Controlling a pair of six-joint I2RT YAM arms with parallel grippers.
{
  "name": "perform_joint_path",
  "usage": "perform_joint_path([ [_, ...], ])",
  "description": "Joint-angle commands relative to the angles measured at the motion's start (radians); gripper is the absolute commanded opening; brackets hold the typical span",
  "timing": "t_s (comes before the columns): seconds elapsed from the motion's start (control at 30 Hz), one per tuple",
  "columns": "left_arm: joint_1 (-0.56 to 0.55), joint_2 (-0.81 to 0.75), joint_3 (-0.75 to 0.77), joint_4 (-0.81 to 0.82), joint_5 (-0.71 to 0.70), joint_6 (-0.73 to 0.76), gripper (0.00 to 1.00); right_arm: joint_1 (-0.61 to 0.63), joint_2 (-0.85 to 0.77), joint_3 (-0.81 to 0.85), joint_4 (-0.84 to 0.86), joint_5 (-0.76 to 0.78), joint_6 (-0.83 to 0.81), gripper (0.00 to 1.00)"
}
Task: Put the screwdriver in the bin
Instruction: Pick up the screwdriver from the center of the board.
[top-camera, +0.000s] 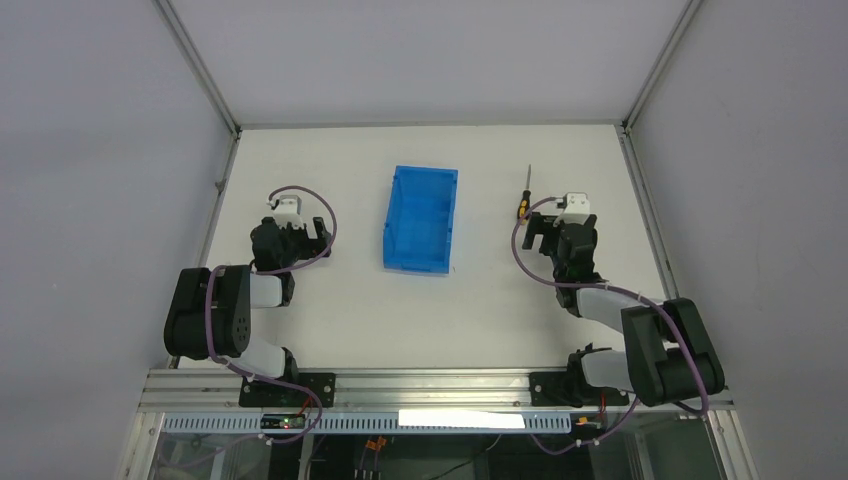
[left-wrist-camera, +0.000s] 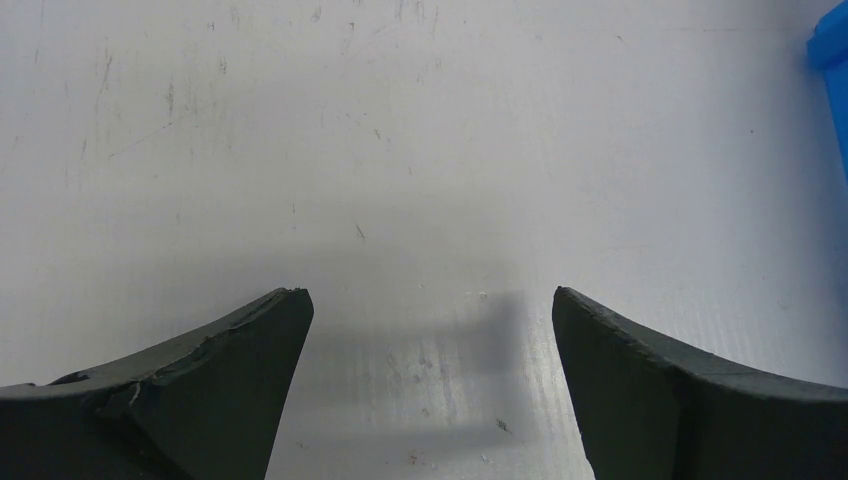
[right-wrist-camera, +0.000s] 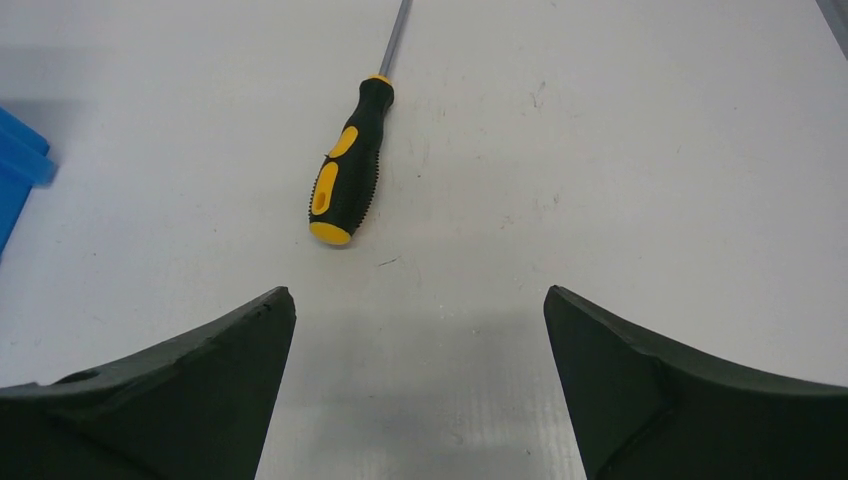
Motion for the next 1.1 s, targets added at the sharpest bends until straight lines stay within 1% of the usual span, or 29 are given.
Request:
perform_joint_path([
  [0.0,0.013,-0.006,0.004,0.054,0.025,0.008,0.99,0.006,-0.06,0.071,-0.089,0.031,0.009,0.99],
  [0.2,0.013,-0.006,0.004,0.054,0.025,0.008,0.99,0.006,-0.174,0.147,-0.252,0.059,0.007,0.99],
  [0.37,0.013,-0.006,0.004,0.054,0.025,0.008,0.99,0.005,-0.226,0.293,-0.476,0.067,0.013,0.99],
  [0.53,0.013,-0.006,0.004,0.054,0.025,0.008,0.99,0.006,-0.264,0.437,-0.616,0.052,0.004,0.99],
  [0.67,0.013,-0.006,0.004,0.054,0.025,0.008,0.99,0.006,-0.251,0.593,-0.795,0.027,-0.032,0.99],
  [0.83,0.013,-0.006,0.004,0.054,0.025,0.008,0.99,0.004,-0.217,0.8,-0.961,0.005,-0.063,0.99],
  [0.93,0.013,-0.006,0.004,0.054,0.025,0.008,0.99,0.005,-0.187,0.916,-1.045,-0.006,-0.073,0.99],
  [1.07,0.013,-0.006,0.004,0.052,0.025,0.008,0.99,0.005,-0.153,1.037,-1.117,0.021,-0.064,0.99],
])
